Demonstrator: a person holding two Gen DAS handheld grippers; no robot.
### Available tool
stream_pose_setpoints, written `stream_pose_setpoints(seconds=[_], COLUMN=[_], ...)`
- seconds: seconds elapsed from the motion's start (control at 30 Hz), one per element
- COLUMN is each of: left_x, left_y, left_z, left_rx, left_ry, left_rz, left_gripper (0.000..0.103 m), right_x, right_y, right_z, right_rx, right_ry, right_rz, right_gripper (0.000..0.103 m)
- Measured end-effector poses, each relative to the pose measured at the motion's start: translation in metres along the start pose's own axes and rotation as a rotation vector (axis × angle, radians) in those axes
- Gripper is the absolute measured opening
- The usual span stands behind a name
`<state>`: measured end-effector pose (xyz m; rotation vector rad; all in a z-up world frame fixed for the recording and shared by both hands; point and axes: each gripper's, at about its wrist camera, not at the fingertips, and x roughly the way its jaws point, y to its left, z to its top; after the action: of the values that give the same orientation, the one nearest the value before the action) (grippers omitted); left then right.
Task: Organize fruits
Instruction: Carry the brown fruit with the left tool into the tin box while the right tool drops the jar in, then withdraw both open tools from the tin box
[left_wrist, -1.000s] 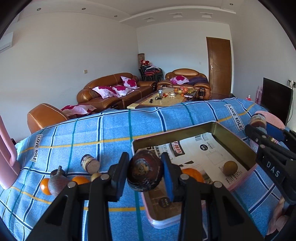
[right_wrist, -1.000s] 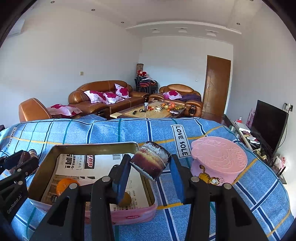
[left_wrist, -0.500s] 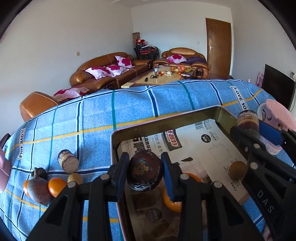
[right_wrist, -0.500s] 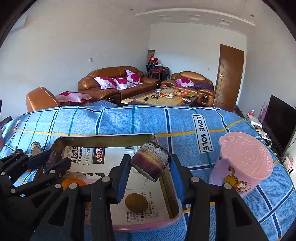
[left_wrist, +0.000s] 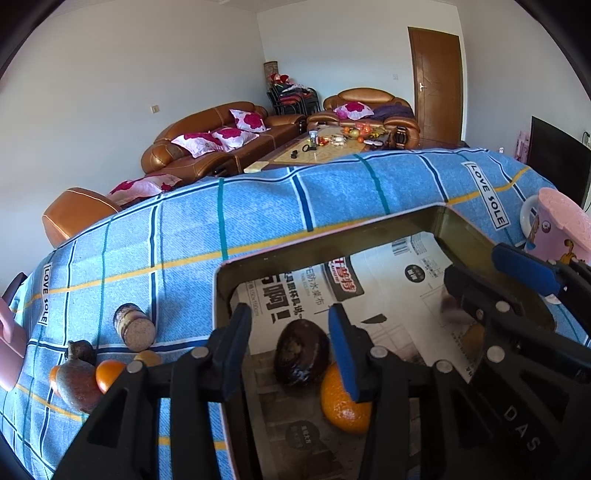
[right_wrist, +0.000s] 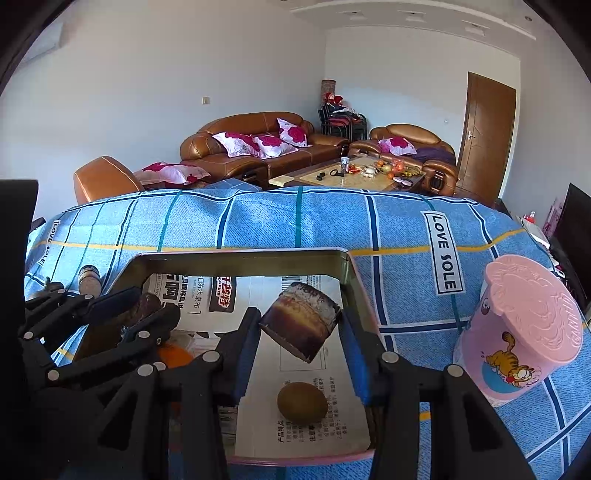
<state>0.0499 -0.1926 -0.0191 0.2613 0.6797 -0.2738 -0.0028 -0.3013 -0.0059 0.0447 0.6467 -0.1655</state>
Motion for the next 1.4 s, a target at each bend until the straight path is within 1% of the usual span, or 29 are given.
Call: stream_pose_setpoints(seconds=[0.03,0.1,0.13,0.17,0.2,0.23,0.27,0.33,0.37,0.4,0.47,0.53,0.63,0.77,0.83,1.0,1.17,1.23,1.4], left_x=[-0.004,-0.010,-0.013,-0.016,-0.020,-0.026,-0.032,-0.040,-0.044,-0.048,-0.053,-0.056,-0.058,-0.060,-0.061,-0.064,-0.068,-0.071,-0.076], left_y=[-0.001,0.000,-0.001,-0.002,-0.002,-0.002,-0.001,-0.003,-0.004,-0.003,-0.001,0.005,0.015,0.027,0.032,0.038,0.044,0.047,0.052], left_z=[0.000,-0.001,-0.002,-0.002,-0.003,-0.004,-0.006,-0.007,-0.007,-0.008,-0.007,-0.007,-0.008,-0.012,-0.014,-0.019,-0.025,-0.026,-0.030], left_rx=[-0.001,0.005,0.007,0.012,0.015,0.016,0.018,0.033,0.037,0.037,0.027,0.014,-0.016,-0.043,-0.056,-0.060,-0.078,-0.083,-0.101], left_ry=[-0.017,-0.047,-0.057,-0.070,-0.091,-0.121,-0.151,-0.198,-0.217,-0.235,-0.269,-0.287,-0.292,-0.302,-0.305,-0.315,-0.323,-0.329,-0.348], left_rz=[0.022,0.041,0.050,0.047,0.042,0.043,0.047,0.047,0.051,0.056,0.061,0.069,0.082,0.113,0.116,0.124,0.120,0.117,0.114], left_gripper=[0.055,0.060,0.072,0.093,0.101,0.103,0.103,0.103,0.103,0.103,0.103,0.103,0.103,0.103,0.103,0.103,0.103,0.103,0.103], right_x=[-0.002,-0.006,-0.008,-0.010,-0.013,-0.017,-0.022,-0.038,-0.046,-0.051,-0.060,-0.064,-0.068,-0.076,-0.077,-0.076,-0.084,-0.084,-0.081], right_y=[-0.001,-0.004,-0.006,-0.006,-0.008,-0.008,-0.009,-0.010,-0.011,-0.010,-0.012,-0.016,-0.020,-0.023,-0.020,-0.012,-0.008,-0.006,-0.009], right_z=[0.000,0.000,0.000,0.000,-0.001,-0.002,-0.002,-0.004,-0.003,-0.002,-0.002,-0.001,-0.001,-0.002,-0.003,-0.003,-0.007,-0.008,-0.011], right_rx=[0.007,0.023,0.030,0.037,0.044,0.051,0.056,0.067,0.068,0.066,0.071,0.090,0.122,0.138,0.125,0.090,0.076,0.073,0.093], right_ry=[-0.008,-0.030,-0.039,-0.049,-0.063,-0.084,-0.115,-0.204,-0.249,-0.286,-0.346,-0.371,-0.400,-0.464,-0.471,-0.449,-0.479,-0.467,-0.416], right_rz=[0.001,0.004,0.003,0.002,0.007,0.006,-0.005,-0.025,-0.044,-0.075,-0.120,-0.120,-0.116,-0.115,-0.123,-0.141,-0.166,-0.177,-0.172], right_gripper=[0.047,0.047,0.047,0.048,0.055,0.061,0.068,0.068,0.073,0.082,0.088,0.088,0.088,0.088,0.088,0.088,0.088,0.088,0.088])
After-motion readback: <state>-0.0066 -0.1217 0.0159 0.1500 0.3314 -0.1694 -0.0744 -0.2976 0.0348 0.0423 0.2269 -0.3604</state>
